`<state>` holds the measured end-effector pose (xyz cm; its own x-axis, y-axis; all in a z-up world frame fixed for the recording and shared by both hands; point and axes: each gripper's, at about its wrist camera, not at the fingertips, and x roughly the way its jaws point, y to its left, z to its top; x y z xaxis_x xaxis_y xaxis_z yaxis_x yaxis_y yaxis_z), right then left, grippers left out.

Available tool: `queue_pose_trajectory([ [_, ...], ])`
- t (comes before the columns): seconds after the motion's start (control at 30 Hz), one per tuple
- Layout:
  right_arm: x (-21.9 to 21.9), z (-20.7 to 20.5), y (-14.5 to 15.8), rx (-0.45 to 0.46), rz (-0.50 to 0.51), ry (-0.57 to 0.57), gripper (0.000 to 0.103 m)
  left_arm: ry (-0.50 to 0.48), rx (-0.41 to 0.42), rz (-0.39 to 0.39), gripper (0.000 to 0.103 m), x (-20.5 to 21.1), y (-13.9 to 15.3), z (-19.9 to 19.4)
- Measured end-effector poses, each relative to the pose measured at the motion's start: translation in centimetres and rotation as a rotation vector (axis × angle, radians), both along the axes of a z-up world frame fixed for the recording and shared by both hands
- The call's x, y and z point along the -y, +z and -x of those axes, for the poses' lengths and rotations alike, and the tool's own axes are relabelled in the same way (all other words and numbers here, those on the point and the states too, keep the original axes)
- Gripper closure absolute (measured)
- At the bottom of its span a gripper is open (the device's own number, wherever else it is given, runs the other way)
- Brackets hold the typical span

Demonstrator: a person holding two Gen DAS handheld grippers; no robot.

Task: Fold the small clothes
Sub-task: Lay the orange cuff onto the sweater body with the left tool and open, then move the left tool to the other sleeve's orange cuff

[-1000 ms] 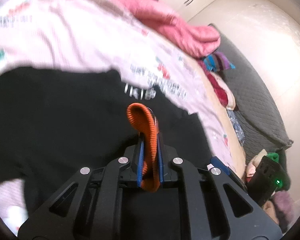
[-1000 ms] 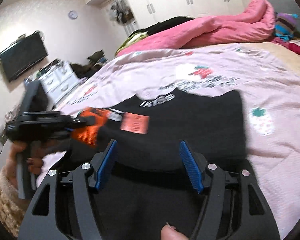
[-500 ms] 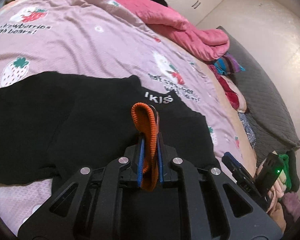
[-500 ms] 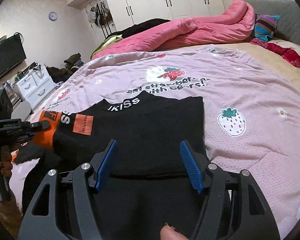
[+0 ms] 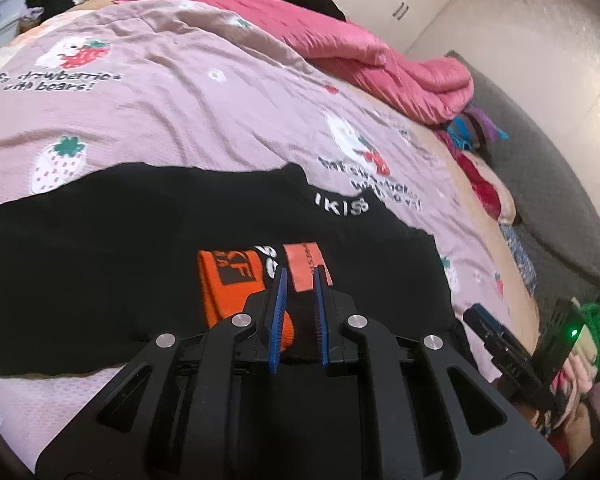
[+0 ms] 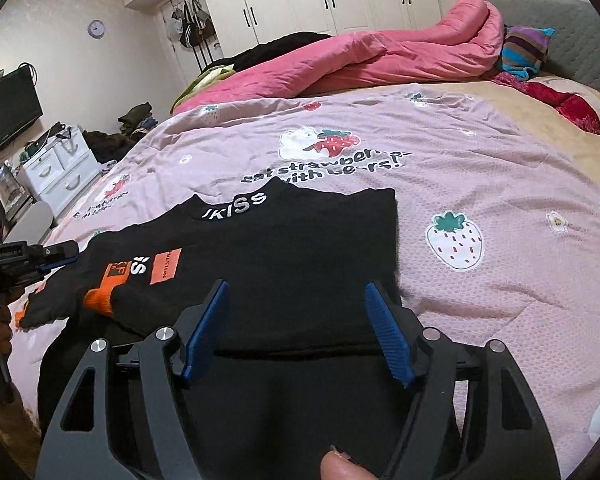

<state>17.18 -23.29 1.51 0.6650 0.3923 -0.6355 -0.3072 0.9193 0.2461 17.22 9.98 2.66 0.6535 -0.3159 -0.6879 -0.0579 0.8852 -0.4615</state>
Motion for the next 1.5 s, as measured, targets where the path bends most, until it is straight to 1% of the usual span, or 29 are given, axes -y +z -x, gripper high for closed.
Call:
queue_pose_trajectory([
  [0.1, -0.7, -0.1, -0.1, -0.002, 0.022, 0.010, 0.034, -0.033, -0.029, -0.025, 0.097, 1.4, -1.0, -0.6],
  [0.17, -1.1, -0.1, -0.2, -0.001, 0.040, 0.019, 0.034, -0.054, -0.053, -0.060, 0.096, 2.5, -1.9, -1.0],
  [0.23, -1.6, -0.2, -0.3, -0.003, 0.064, 0.024, 0.033, -0.068, -0.079, -0.104, 0.091, 3.5, -2.9, -1.3],
  [0.3, -1.9, -0.4, -0.5, -0.012, 0.076, 0.031, 0.033, -0.081, -0.114, -0.157, 0.090, 4.3, -3.8, -1.4],
  [0.4, -2.2, -0.6, -0.9, -0.027, 0.091, 0.041, 0.032, -0.087, -0.147, -0.190, 0.088, 4.6, -4.9, -1.3],
  [0.47, -2.2, -0.7, -1.2, -0.035, 0.110, 0.044, 0.032, -0.080, -0.160, -0.185, 0.088, 4.1, -5.6, -1.2],
  [0.6, -2.0, -1.2, -1.9, -0.062, 0.131, 0.030, 0.031, -0.078, -0.161, -0.187, 0.088, 3.9, -6.0, -0.9],
  [0.67, -1.7, -1.8, -2.5, -0.096, 0.133, 0.014, 0.031, -0.080, -0.158, -0.195, 0.088, 4.0, -6.1, -0.8],
  [0.73, -1.2, -2.5, -3.6, -0.153, 0.142, -0.005, 0.031, -0.080, -0.155, -0.190, 0.088, 3.9, -6.1, -0.8],
  [0.8, -0.8, -2.9, -4.4, -0.192, 0.121, -0.008, 0.030, -0.081, -0.154, -0.173, 0.088, 3.7, -6.0, -0.8],
  [0.93, -0.8, -2.4, -3.9, -0.174, 0.111, -0.004, 0.031, -0.072, -0.154, -0.146, 0.087, 3.2, -5.8, -0.5],
  [0.97, -0.8, -2.2, -3.7, -0.169, 0.098, 0.002, 0.031, -0.071, -0.152, -0.144, 0.085, 3.2, -5.7, -0.4],
  [1.03, -0.9, -1.9, -3.4, -0.166, 0.080, 0.008, 0.031, -0.067, -0.146, -0.143, 0.076, 3.0, -5.3, -0.2],
  [1.1, -1.0, -1.7, -3.0, -0.155, 0.073, 0.014, 0.031, -0.060, -0.137, -0.145, 0.071, 3.0, -4.9, 0.1],
  [1.17, -1.3, -1.3, -2.5, -0.137, 0.071, 0.024, 0.030, -0.056, -0.130, -0.149, 0.068, 2.9, -4.5, 0.3],
  [1.2, -1.5, -1.2, -2.3, -0.129, 0.069, 0.030, 0.029, -0.051, -0.127, -0.154, 0.066, 2.8, -4.3, 0.4],
  [1.27, -1.6, -0.8, -1.7, -0.109, 0.060, 0.034, 0.017, -0.041, -0.121, -0.162, 0.059, 2.8, -4.0, 0.6],
  [1.33, -1.8, -0.6, -1.2, -0.092, 0.057, 0.037, 0.016, -0.028, -0.110, -0.172, 0.051, 2.7, -3.5, 0.7],
  [1.4, -1.9, -0.4, -0.8, -0.076, 0.053, 0.039, 0.014, -0.015, -0.097, -0.181, 0.046, 2.6, -3.0, 1.0],
  [1.43, -1.9, -0.3, -0.6, -0.070, 0.050, 0.040, 0.010, -0.011, -0.092, -0.184, 0.044, 2.5, -2.8, 1.1],
  [1.47, -1.9, -0.2, -0.5, -0.063, 0.046, 0.039, 0.009, -0.009, -0.089, -0.187, 0.043, 2.5, -2.7, 1.2],
  [1.5, -1.9, -0.1, -0.3, -0.058, 0.043, 0.039, 0.009, -0.004, -0.084, -0.193, 0.040, 2.4, -2.5, 1.3],
])
